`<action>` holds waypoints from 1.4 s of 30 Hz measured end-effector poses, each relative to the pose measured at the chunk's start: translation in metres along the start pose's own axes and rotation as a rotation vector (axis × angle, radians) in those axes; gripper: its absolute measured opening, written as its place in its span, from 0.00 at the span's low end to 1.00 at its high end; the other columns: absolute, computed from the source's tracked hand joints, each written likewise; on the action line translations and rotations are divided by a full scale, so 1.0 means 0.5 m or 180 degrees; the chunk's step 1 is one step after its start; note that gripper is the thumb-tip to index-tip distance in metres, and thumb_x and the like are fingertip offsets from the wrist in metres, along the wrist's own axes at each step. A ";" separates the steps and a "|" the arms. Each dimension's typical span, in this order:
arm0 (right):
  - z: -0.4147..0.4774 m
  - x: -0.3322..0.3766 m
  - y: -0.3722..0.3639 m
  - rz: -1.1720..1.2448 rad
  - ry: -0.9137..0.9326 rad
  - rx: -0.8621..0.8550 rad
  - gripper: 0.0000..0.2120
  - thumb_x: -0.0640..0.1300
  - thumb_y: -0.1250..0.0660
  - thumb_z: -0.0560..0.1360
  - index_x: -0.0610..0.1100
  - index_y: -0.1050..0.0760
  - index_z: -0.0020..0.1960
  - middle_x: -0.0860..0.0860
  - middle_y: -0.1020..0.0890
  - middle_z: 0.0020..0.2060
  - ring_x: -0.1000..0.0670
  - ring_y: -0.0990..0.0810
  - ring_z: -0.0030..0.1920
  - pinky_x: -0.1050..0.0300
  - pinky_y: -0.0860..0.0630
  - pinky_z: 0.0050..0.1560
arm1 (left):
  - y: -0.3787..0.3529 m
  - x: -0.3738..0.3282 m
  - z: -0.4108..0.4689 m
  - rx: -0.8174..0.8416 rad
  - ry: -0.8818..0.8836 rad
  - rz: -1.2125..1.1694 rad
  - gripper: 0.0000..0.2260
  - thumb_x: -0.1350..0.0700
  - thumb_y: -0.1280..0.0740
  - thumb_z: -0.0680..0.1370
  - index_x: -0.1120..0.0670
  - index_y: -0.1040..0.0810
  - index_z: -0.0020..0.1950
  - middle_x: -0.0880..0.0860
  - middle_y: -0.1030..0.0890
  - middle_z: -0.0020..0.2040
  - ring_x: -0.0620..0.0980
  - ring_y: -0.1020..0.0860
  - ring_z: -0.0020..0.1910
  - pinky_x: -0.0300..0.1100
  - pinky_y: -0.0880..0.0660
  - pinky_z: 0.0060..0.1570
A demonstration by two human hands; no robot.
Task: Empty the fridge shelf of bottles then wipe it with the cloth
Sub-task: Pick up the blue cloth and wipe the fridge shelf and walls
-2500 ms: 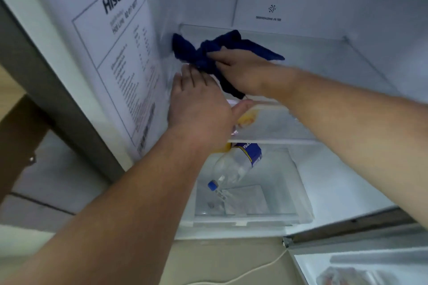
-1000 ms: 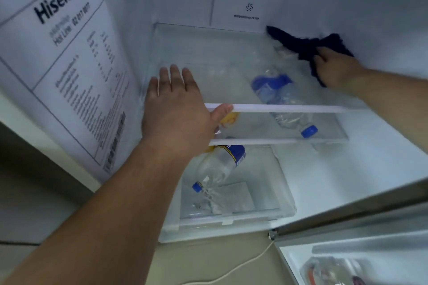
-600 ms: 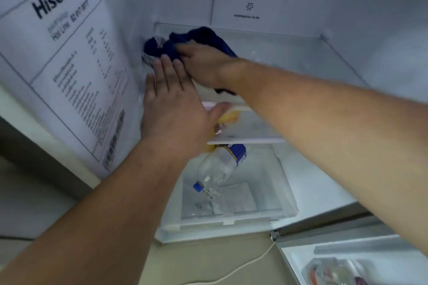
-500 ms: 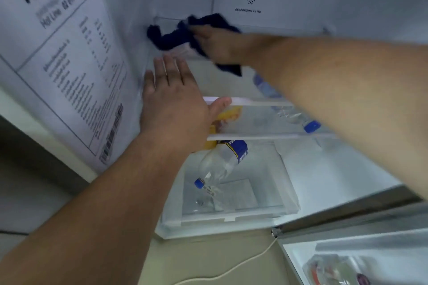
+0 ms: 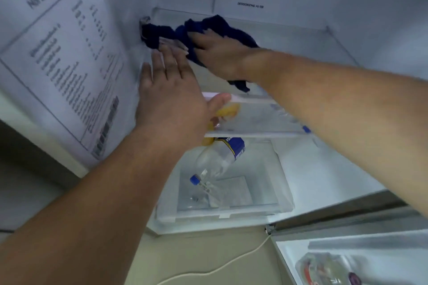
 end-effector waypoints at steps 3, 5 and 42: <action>-0.033 -0.250 0.070 0.0074 -0.1234 -0.0231 0.27 0.56 0.51 0.84 0.50 0.46 0.80 0.46 0.42 0.79 0.42 0.44 0.79 0.47 0.45 0.78 | -0.002 -0.002 0.003 0.0159 0.0020 0.0123 0.52 0.27 0.61 0.72 0.65 0.56 0.83 0.66 0.53 0.84 0.64 0.52 0.84 0.58 0.53 0.80; -0.146 -0.392 0.097 -0.0063 -0.2082 -0.0315 0.26 0.52 0.49 0.84 0.46 0.45 0.80 0.44 0.39 0.78 0.41 0.37 0.76 0.50 0.39 0.75 | -0.002 -0.004 0.005 0.0171 0.0013 0.0177 0.51 0.27 0.59 0.74 0.65 0.55 0.83 0.66 0.52 0.84 0.64 0.52 0.83 0.58 0.53 0.80; 0.079 -0.033 0.030 0.0317 -0.0366 -0.0046 0.22 0.44 0.48 0.84 0.42 0.38 0.77 0.45 0.34 0.76 0.45 0.36 0.76 0.56 0.41 0.74 | -0.009 0.009 0.009 -0.0096 -0.0132 0.0085 0.52 0.26 0.58 0.73 0.65 0.57 0.83 0.63 0.52 0.85 0.59 0.51 0.84 0.53 0.52 0.82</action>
Point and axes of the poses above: each hand's wrist, its own z-axis towards the middle knuckle, its own y-axis out of the back of the hand, x = y × z, the point moved 7 cm from there along z, towards the middle knuckle
